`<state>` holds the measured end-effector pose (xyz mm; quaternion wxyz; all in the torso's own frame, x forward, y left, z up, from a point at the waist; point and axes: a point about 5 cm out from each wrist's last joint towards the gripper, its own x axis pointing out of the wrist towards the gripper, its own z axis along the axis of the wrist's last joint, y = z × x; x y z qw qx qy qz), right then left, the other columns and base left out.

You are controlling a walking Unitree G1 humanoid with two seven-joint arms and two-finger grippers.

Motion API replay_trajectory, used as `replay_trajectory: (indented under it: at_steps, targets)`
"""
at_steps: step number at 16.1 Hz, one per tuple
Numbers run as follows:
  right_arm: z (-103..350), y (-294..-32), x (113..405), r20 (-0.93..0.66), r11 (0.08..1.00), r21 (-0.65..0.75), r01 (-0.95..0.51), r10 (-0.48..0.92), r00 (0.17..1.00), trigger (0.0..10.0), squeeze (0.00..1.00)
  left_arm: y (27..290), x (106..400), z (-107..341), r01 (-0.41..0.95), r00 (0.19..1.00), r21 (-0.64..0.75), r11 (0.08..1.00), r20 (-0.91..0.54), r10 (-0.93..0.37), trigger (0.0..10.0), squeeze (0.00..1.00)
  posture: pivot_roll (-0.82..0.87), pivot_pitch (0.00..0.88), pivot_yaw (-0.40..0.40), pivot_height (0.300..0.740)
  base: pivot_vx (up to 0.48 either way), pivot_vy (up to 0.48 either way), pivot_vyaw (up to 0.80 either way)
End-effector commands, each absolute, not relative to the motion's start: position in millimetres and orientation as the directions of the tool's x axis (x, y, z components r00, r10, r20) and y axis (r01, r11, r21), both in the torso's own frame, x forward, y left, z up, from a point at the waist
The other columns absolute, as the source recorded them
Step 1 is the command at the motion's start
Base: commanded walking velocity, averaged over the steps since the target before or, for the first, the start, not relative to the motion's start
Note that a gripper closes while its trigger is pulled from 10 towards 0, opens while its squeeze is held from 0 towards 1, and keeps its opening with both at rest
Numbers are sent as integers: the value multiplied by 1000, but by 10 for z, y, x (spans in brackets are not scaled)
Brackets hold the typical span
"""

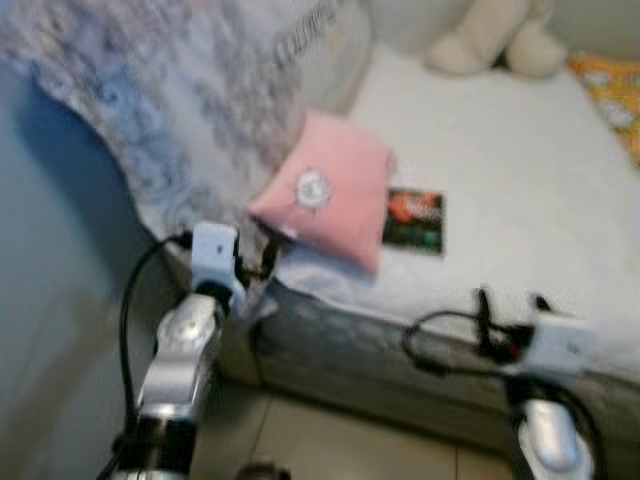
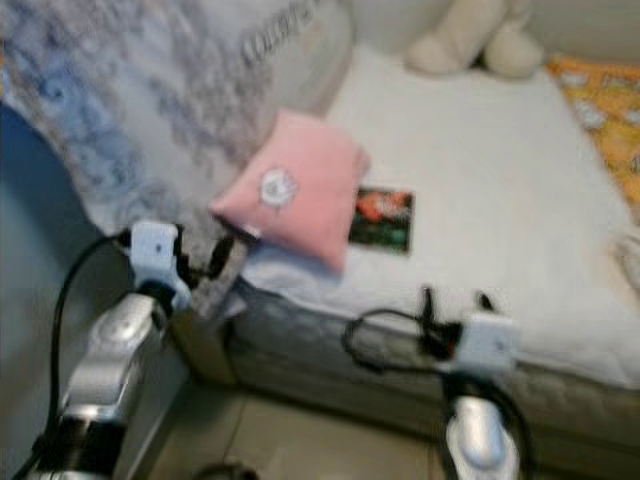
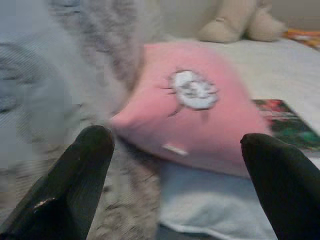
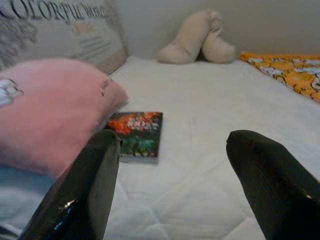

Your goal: Clean up the room

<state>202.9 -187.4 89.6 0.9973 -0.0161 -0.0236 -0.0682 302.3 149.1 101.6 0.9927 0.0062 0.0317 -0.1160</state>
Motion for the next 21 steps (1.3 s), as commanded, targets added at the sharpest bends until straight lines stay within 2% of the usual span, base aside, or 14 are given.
replay_trajectory:
  at_steps: [1,7,10,14,16,17,21]
  targets:
    - [918,-1919,2048,57,988,-51,144,-141,988,10000,290,1407,3056,1042,264,963,14,965,-56,-262,10000,0,-66,14,50,740,0,-480,0]
    - [925,-1910,2093,58,989,-65,130,-126,990,10000,290,1373,3143,1011,265,960,-25,964,-82,-267,10000,0,-80,16,65,740,0,-453,0]
    - [890,-1897,2084,38,992,-57,116,-113,993,10000,298,1411,3152,861,165,969,-149,975,-158,-188,10000,0,-85,21,64,740,0,-421,0]
    - [849,-1910,2053,6,989,22,143,-144,990,10000,294,1461,3056,879,279,952,-51,959,-115,-283,10000,0,-88,18,65,740,0,-419,0]
    - [843,-1974,1941,-13,981,59,182,-182,983,10000,302,1733,2842,768,338,928,-21,941,-157,-337,10000,0,-87,18,62,740,263,-399,0]
    - [827,-1997,1886,-22,978,57,200,-199,980,10000,310,1772,2822,769,339,928,-24,941,-154,-338,10000,0,-81,17,54,740,266,-398,0]
    - [824,-1980,1906,-24,978,56,199,-198,980,10000,310,1618,2826,836,368,923,-37,929,-107,-370,10000,0,-69,13,48,740,263,-398,0]
